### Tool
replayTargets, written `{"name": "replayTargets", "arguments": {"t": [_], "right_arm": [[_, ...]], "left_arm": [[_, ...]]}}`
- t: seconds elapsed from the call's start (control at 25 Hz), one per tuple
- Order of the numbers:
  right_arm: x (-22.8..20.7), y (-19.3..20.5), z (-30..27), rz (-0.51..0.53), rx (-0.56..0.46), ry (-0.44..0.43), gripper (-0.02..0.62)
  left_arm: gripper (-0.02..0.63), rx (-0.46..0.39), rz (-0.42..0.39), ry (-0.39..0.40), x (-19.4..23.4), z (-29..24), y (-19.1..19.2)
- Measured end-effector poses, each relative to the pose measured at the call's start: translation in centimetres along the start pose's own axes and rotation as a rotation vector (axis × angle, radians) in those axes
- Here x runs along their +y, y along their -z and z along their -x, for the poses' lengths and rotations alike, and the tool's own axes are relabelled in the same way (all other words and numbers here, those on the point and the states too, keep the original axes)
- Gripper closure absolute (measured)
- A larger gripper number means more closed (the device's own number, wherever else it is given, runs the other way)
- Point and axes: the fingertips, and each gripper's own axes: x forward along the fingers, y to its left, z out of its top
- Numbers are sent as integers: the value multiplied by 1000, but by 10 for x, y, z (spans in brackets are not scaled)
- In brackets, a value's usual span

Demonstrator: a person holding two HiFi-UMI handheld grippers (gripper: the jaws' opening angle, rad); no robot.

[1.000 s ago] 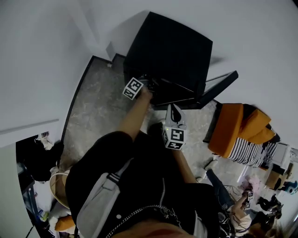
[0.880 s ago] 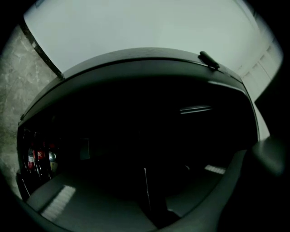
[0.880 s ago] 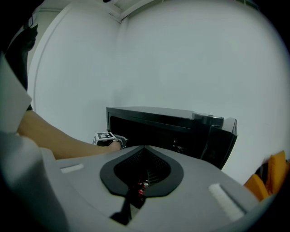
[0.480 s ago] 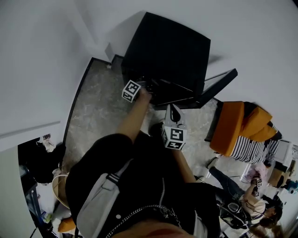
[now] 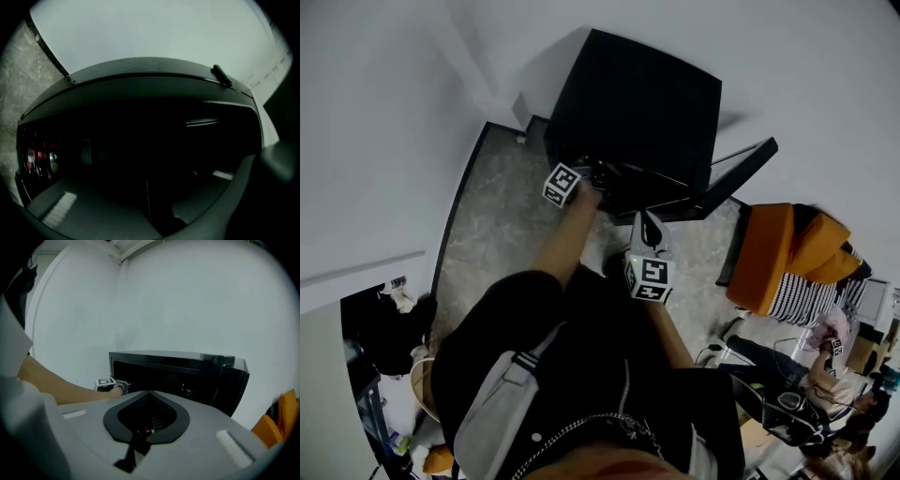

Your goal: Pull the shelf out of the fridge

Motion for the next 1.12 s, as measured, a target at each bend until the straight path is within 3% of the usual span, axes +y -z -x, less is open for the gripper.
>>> {"name": "replayTargets", "arguments": {"t": [0.08, 0.28, 0.4, 0.52, 0.8, 1.0, 1.12], "right_arm": [[1, 2, 0, -2, 6, 1, 601], [4, 0, -2, 8, -3, -1, 599], [14, 1, -4, -3, 8, -51, 594], [18, 14, -10, -64, 53, -114, 592], [8, 64, -34, -280, 205, -159, 592], [1, 79, -51, -402, 192, -148, 588], [-9, 82, -63, -499, 174, -144, 548]], "left_arm": [[574, 3, -6, -28, 3, -2, -1], [581, 18, 40, -26, 5, 2, -1], [581, 28, 45, -24, 5, 10, -2], [581, 43, 47, -26, 5, 21, -1], [580, 78, 40, -37, 7, 44, 1], [580, 101, 34, -51, 8, 56, 0], [578, 112, 25, -58, 9, 60, -1]]}}
